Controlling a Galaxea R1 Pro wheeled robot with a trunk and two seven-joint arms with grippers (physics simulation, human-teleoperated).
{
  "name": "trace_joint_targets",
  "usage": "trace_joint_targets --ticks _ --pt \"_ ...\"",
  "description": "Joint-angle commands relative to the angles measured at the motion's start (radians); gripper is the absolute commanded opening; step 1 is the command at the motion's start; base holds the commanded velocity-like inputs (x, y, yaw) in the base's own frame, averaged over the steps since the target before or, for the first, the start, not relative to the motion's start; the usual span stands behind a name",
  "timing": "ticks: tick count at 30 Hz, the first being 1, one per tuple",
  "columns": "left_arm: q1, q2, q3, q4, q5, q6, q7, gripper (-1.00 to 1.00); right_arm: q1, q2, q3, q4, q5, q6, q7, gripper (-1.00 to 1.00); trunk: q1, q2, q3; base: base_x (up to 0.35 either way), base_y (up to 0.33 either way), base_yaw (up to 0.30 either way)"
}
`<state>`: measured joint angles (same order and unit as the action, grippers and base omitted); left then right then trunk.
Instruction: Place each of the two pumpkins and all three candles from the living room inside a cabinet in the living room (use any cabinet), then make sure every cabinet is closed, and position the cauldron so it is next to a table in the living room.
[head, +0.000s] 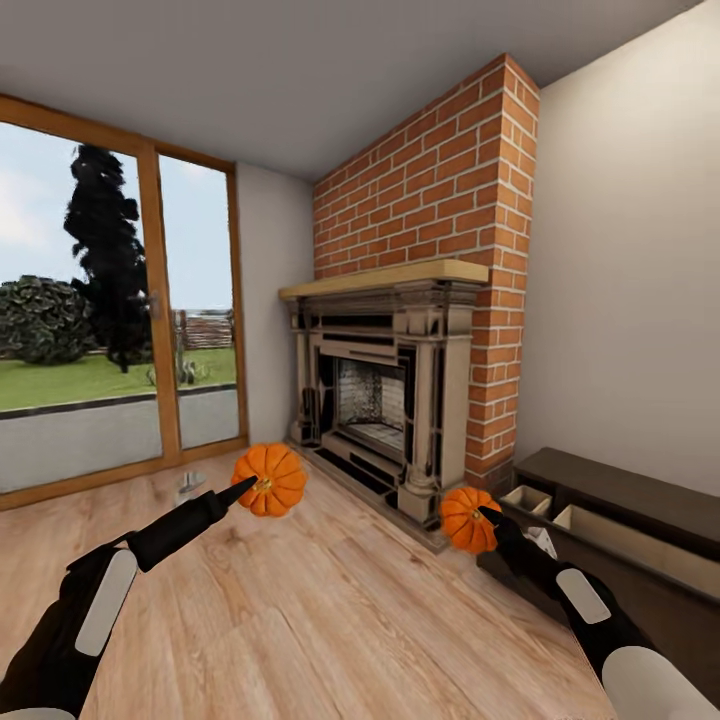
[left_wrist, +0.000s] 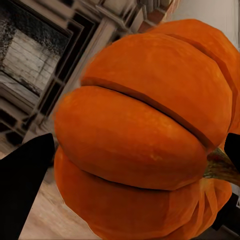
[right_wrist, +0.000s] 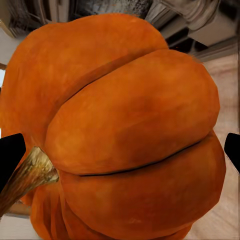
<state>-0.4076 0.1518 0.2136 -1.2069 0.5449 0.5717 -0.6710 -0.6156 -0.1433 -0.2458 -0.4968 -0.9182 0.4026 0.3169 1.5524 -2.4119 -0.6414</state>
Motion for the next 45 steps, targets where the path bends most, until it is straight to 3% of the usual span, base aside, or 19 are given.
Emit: trace_joint_targets --ticks 1,45 --pt "0.0 0.0 0.001 -0.001 0.008 0.008 0.001 -1.0 -0.001 0.001 -0.006 0.0 -0.008 0.008 0.001 -1.0 -0.004 0.007 0.003 0.0 0.0 -0.24" --pt "0.0 0.0 0.001 0.0 0.007 0.008 -0.002 -1.0 -0.001 0.001 -0.006 0.0 -0.008 0.008 0.001 -1.0 -0.173 0.315 0.18 0.0 0.0 -0.239"
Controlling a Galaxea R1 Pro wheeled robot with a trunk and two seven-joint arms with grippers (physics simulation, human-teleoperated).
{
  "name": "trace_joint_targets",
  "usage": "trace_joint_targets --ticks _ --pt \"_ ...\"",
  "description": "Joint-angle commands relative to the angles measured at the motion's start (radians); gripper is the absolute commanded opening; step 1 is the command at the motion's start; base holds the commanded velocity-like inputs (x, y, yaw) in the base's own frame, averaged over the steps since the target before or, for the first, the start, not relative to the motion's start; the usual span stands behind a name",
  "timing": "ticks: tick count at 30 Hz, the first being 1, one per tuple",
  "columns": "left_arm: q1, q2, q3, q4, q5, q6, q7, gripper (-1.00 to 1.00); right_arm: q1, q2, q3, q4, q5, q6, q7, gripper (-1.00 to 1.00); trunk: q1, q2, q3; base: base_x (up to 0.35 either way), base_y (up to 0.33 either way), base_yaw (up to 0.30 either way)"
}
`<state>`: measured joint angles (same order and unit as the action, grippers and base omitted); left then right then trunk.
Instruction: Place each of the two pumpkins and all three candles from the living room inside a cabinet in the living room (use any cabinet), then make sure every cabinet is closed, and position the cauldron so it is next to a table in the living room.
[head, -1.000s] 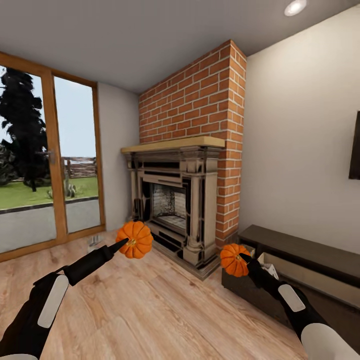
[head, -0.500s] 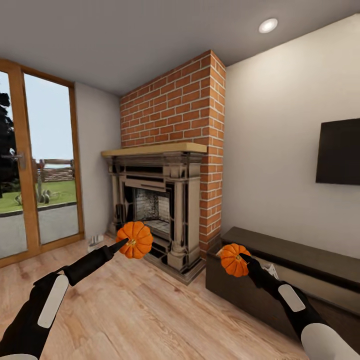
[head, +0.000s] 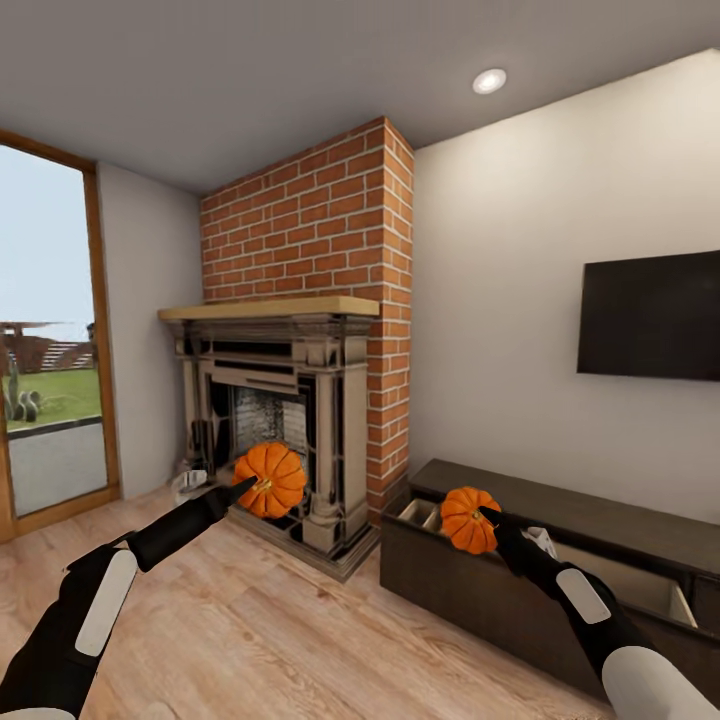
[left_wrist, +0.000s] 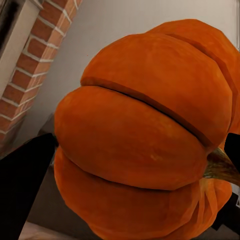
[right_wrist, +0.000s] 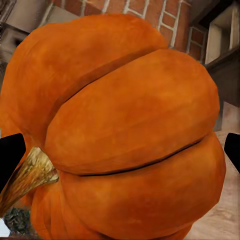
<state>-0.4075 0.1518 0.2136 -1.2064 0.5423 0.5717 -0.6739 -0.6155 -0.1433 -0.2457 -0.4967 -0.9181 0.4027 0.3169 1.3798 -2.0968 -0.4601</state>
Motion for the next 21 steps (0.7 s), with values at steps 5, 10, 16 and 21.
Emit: trace_joint_targets --ticks 5,10,16,21 --pt "-0.001 0.0 0.001 -0.001 0.01 0.008 0.0 -1.0 -0.001 0.001 -0.006 0.0 -0.008 0.008 0.001 -1.0 -0.019 0.034 0.019 0.0 0.0 -0.239" --pt "-0.001 0.0 0.001 -0.001 0.009 0.008 0.0 -1.0 -0.001 0.001 -0.006 0.0 -0.008 0.008 0.001 -1.0 -0.039 0.069 0.039 0.0 0.0 -0.239" --pt "-0.001 0.0 0.001 -0.001 0.009 0.008 0.0 -1.0 -0.001 0.001 -0.006 0.0 -0.008 0.008 0.001 -1.0 -0.062 0.111 0.063 0.0 0.0 -0.238" --pt "-0.001 0.0 0.001 -0.001 0.009 0.008 0.0 -1.0 -0.001 0.001 -0.006 0.0 -0.008 0.008 0.001 -1.0 -0.081 0.146 0.084 0.0 0.0 -0.238"
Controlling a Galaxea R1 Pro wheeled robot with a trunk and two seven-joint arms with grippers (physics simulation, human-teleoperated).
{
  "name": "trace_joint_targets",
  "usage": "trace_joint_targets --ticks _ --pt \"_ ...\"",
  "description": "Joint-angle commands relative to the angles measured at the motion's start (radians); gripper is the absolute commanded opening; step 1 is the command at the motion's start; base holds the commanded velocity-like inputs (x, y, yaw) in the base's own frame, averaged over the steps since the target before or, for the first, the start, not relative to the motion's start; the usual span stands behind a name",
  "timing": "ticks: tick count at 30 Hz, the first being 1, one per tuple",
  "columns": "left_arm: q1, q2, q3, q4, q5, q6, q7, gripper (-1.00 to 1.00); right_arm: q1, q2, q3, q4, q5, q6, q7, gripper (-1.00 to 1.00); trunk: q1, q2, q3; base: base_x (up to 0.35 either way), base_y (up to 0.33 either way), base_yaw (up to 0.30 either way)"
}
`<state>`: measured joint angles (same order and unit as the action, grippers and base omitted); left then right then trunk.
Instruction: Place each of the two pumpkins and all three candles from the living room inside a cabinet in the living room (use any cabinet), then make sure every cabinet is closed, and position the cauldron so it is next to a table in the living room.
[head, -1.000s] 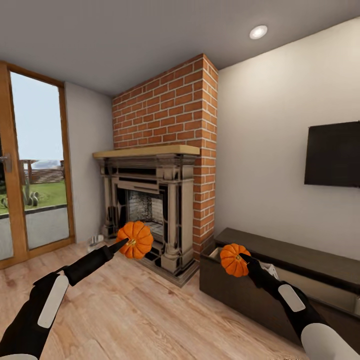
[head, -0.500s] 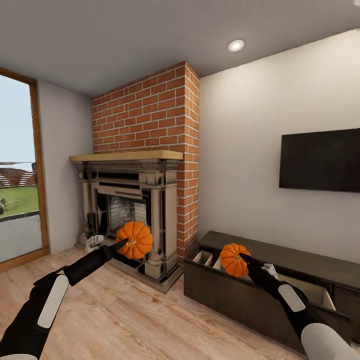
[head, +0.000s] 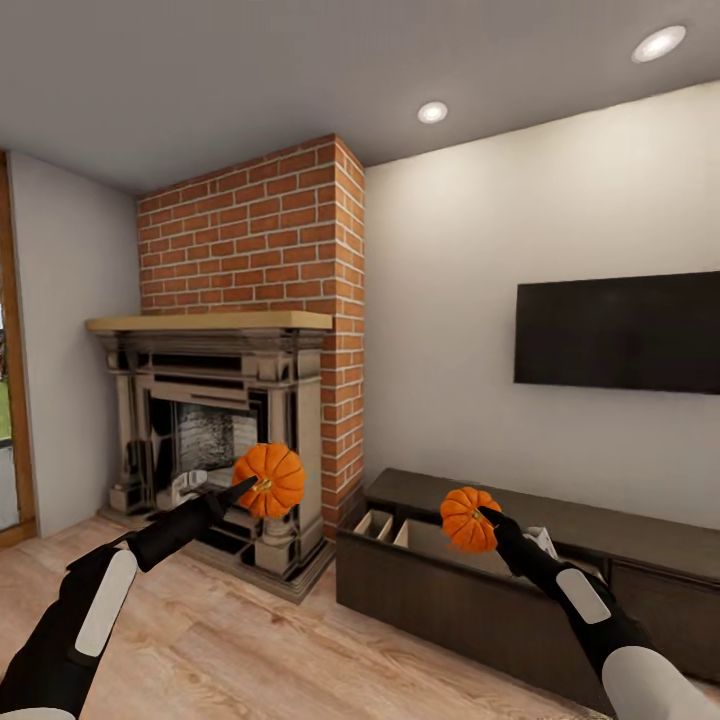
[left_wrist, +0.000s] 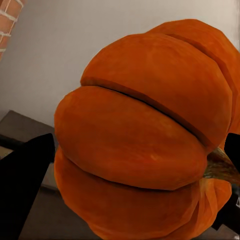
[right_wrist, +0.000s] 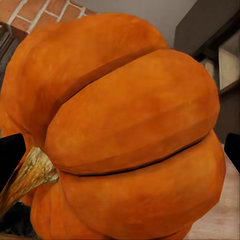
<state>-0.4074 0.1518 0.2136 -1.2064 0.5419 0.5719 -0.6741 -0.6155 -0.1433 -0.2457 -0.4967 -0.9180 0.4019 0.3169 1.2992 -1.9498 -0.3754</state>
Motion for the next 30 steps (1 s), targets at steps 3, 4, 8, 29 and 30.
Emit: trace_joint_targets --ticks 3,4,8,29,30 --pt "-0.001 0.0 0.001 -0.001 0.009 0.008 0.001 -1.0 -0.001 0.001 -0.006 0.0 -0.008 0.009 0.001 -1.0 -0.012 0.02 0.011 0.0 0.0 -0.237" --pt "-0.001 0.0 0.001 -0.001 0.009 0.008 0.001 -1.0 -0.001 0.001 -0.006 0.0 -0.008 0.009 0.001 -1.0 -0.016 0.027 0.015 0.0 0.0 -0.237" --pt "-0.001 0.0 0.001 -0.001 0.008 0.008 0.001 -1.0 -0.001 0.001 -0.007 0.0 -0.009 0.009 0.001 -1.0 -0.031 0.055 0.031 0.0 0.0 -0.236" --pt "-0.001 0.0 0.001 -0.001 0.008 0.008 0.001 -1.0 -0.001 0.001 -0.006 0.001 -0.01 0.009 0.0 -1.0 -0.111 0.202 0.117 0.0 0.0 -0.23" --pt "-0.001 0.0 0.001 -0.001 0.008 0.008 0.001 -1.0 -0.001 0.001 -0.006 0.001 -0.01 0.009 0.001 -1.0 -0.115 0.209 0.121 0.0 0.0 -0.225"
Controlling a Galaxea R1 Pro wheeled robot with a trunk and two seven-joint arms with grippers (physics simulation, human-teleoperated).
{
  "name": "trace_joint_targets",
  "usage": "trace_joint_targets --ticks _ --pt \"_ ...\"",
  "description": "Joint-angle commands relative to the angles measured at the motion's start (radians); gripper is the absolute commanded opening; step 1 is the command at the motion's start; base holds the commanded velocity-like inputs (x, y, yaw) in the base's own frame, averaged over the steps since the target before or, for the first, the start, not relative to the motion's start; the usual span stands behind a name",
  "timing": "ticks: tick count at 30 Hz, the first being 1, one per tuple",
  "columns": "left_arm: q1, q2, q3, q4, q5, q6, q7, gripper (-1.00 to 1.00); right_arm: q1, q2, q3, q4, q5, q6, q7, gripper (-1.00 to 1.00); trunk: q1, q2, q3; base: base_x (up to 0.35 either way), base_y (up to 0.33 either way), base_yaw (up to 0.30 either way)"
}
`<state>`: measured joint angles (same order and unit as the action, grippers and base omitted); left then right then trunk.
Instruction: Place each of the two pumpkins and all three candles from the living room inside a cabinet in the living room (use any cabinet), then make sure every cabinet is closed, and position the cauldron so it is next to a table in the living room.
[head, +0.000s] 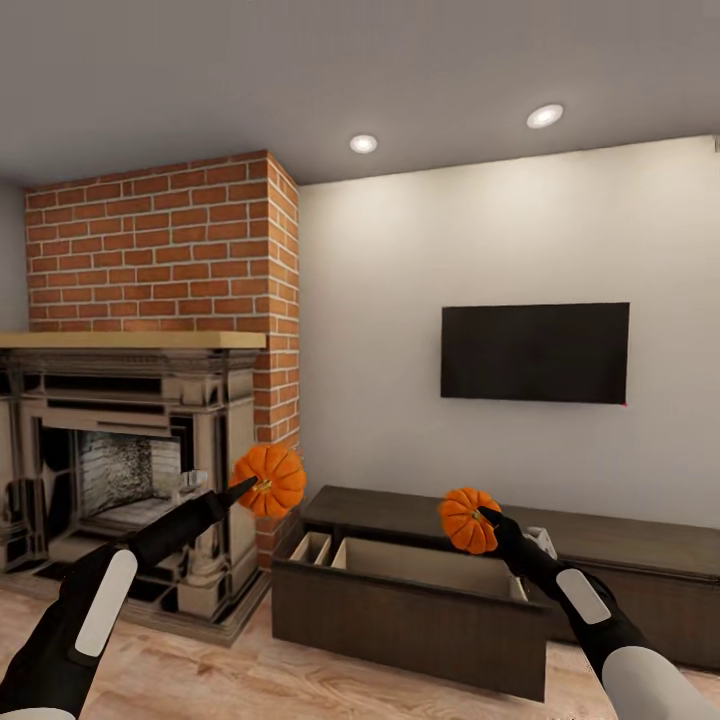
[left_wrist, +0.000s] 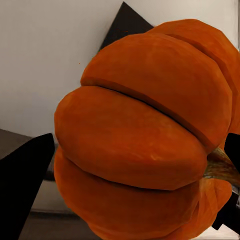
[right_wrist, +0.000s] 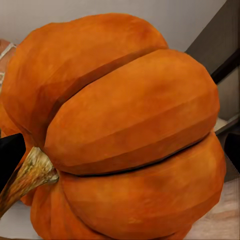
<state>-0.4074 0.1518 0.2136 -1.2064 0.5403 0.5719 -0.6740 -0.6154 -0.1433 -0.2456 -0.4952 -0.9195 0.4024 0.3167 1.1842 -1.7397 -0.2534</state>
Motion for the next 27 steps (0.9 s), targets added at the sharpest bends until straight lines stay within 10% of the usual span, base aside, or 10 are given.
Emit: trace_joint_targets --ticks 1,16,27 --pt "-0.001 0.0 0.001 -0.001 0.009 0.008 0.001 -1.0 -0.001 0.001 -0.006 0.0 -0.009 0.009 0.001 -1.0 -0.004 0.006 0.003 0.0 0.0 -0.224" --pt "-0.001 0.0 0.001 -0.001 0.01 0.008 0.001 -1.0 -0.001 0.001 -0.006 0.0 -0.009 0.008 0.0 -1.0 -0.062 0.111 0.064 0.0 0.0 -0.217" --pt "-0.001 0.001 0.001 0.0 0.018 0.014 0.007 -1.0 -0.001 0.001 -0.007 0.0 -0.009 0.009 -0.001 -1.0 -0.062 0.111 0.069 0.073 0.0 -0.073"
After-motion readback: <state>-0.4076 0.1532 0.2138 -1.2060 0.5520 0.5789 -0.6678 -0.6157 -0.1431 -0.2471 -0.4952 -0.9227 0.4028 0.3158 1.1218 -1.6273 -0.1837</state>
